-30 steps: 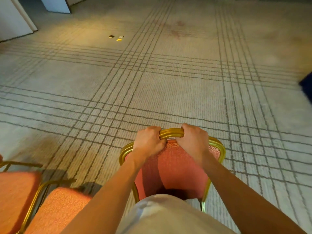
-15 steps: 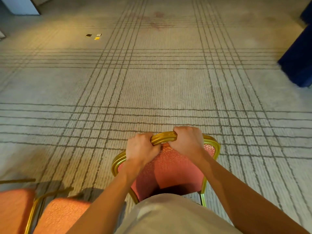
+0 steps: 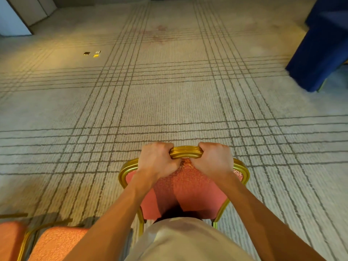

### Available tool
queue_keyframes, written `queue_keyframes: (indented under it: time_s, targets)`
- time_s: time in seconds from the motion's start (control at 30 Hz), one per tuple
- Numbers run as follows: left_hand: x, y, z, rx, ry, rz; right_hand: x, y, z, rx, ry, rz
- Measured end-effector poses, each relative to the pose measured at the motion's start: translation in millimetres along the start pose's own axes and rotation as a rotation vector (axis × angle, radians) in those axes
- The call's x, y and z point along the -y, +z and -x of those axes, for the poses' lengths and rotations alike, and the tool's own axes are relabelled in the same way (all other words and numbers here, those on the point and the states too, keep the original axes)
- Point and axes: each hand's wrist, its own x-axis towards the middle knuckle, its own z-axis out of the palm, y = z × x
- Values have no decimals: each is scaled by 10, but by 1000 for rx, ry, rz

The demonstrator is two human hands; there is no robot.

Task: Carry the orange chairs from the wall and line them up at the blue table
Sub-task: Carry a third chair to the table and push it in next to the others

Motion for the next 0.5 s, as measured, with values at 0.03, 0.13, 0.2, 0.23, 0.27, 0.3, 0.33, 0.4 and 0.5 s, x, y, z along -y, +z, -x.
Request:
queue_keyframes:
  time_s: [0.03, 0.13, 0.2, 0.23, 0.27, 0.3, 0.33, 0.4, 0.5]
  targets:
    - [-98, -12, -18, -1, 35, -12, -58, -81, 66, -18, 28, 8]
    - [-363, -35, -94, -15, 130, -10, -210, -302, 209, -72, 107, 42]
    - [-491, -21, -132, -40, 183, 4, -294, -405, 284, -104, 143, 55]
    - [-543, -5, -151, -54, 200, 21, -339, -440, 307, -125, 153, 51]
    - [-601, 18, -176, -67, 217, 37, -395, -478, 326, -142, 164, 49]
    - [-649, 40, -198, -80, 233, 52, -447, -519, 340, -157, 171, 53]
    - [-704, 60, -228, -94, 254, 68, -507, -554, 344, -172, 178, 62]
    - [-819, 103, -311, -105, 287, 91, -619, -631, 335, -192, 204, 86]
    - [-1029, 208, -589, -116, 349, 85, -853, -733, 245, -233, 254, 128]
